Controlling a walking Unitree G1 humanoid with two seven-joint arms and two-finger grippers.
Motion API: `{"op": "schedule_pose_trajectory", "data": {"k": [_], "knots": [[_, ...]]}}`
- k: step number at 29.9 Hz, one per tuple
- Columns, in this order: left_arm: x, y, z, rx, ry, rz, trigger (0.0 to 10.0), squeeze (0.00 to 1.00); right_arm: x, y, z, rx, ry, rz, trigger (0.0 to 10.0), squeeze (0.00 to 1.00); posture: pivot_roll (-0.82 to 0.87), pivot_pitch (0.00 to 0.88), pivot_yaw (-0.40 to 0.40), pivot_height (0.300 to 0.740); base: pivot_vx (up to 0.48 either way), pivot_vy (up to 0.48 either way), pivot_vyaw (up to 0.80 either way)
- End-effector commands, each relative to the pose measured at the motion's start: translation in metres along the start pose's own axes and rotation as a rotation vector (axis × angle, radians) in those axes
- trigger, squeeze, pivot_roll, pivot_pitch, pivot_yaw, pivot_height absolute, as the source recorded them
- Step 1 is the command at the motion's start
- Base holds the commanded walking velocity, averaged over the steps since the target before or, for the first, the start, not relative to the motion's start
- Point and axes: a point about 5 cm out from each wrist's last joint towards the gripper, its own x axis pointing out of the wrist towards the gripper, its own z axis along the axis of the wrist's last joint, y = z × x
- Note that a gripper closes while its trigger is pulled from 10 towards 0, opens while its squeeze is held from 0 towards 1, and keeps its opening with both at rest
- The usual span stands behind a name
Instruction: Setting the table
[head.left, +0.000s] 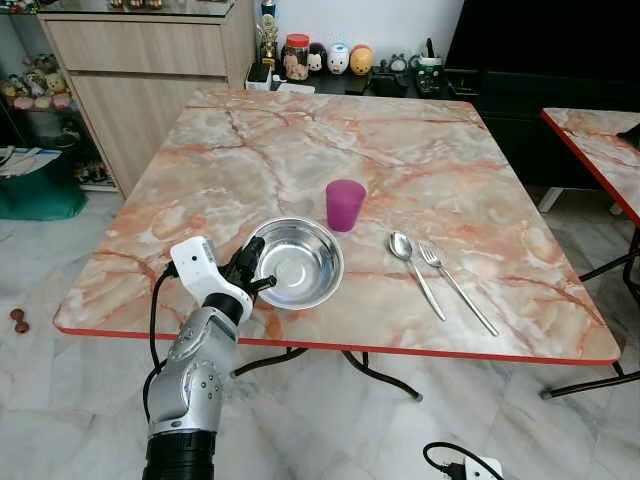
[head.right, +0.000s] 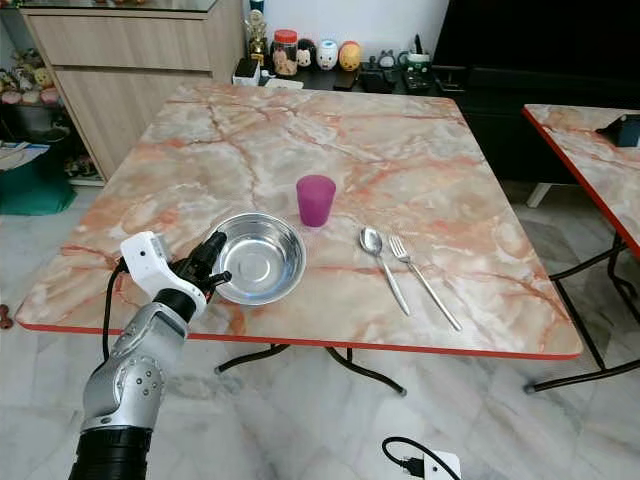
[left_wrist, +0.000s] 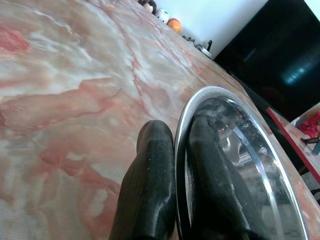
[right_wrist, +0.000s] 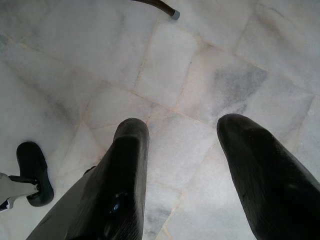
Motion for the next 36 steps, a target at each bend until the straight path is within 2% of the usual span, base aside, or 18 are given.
{"op": "schedule_pose_trajectory", "data": {"k": [1, 10, 36], "knots": [[0.0026, -0.0059, 0.0059, 0.015, -0.029, -0.017, 10.0, 0.00, -0.0005, -0.0034, -0.0013, 0.013, 0.000, -0.010, 10.0, 0.00, 0.12, 0.000, -0.079, 0.731, 0.000, -0.251, 0.00], [0.0040, -0.0087, 0.0066, 0.009, -0.032, -0.019, 10.0, 0.00, -0.0006, -0.0034, -0.0013, 0.012, 0.001, -0.008, 10.0, 0.00, 0.12, 0.000, -0.078, 0.731, 0.000, -0.028, 0.00], [0.0060, -0.0113, 0.0047, 0.053, -0.014, -0.037, 10.0, 0.00, -0.0005, -0.0018, -0.0012, 0.006, 0.001, 0.004, 10.0, 0.00, 0.12, 0.000, -0.069, 0.731, 0.000, -0.362, 0.00]]}}
